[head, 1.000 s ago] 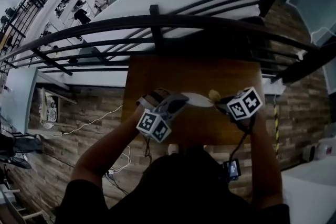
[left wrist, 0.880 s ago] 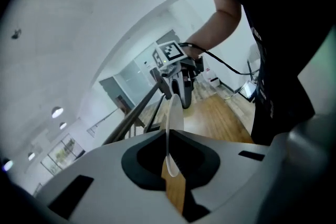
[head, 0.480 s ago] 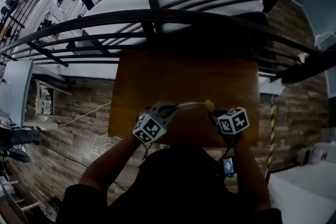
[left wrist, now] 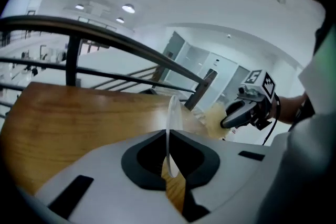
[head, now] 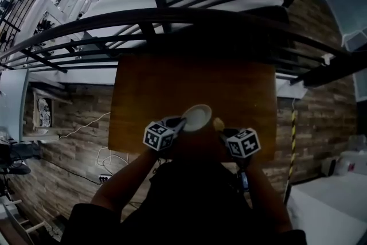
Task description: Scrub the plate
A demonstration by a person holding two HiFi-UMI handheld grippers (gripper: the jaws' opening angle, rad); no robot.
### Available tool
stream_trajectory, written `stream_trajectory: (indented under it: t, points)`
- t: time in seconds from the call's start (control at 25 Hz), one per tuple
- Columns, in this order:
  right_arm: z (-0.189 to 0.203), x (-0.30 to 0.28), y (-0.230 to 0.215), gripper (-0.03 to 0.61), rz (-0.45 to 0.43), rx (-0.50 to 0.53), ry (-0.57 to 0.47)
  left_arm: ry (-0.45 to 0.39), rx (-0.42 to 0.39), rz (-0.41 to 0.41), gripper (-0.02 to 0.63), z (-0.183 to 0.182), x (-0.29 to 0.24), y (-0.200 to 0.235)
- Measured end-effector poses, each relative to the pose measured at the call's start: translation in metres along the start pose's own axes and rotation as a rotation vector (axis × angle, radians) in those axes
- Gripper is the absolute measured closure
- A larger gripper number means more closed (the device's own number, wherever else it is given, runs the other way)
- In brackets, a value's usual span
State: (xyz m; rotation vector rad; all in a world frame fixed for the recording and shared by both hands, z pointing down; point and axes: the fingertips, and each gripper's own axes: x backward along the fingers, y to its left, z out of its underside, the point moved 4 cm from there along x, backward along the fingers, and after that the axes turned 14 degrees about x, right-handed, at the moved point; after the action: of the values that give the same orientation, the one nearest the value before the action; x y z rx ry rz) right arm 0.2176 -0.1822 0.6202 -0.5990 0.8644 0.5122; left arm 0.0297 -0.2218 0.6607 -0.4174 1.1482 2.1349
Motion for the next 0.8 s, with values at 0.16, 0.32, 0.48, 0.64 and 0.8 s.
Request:
stream_trajectory:
  t: [0.16,0.32,0.48,0.64,0.8]
  points:
    - [0.008,0.001,-0.005,0.523,0.004,-0.005,0.006,0.022,0.201,0.013,0.594,0.016,-0.021,0.014]
    - [0.016,0.001,-0.009,0.523,-0.009,0.002,0.017,0.002,0.435,0.008,0.594,0.030,-0.038,0.030]
    - [0.026,0.007,-0.018,0.523,-0.001,-0.013,0.028,-0.017,0.574,0.004,0.594,0.041,-0.052,0.040]
    - [0.032,0.013,-0.023,0.523,0.006,-0.034,0.032,0.007,0.632,-0.019,0.594,0.052,-0.062,0.053]
    - [0.036,0.015,-0.027,0.523,0.009,-0.041,0.033,0.031,0.650,-0.058,0.594,0.060,-0.068,0.062]
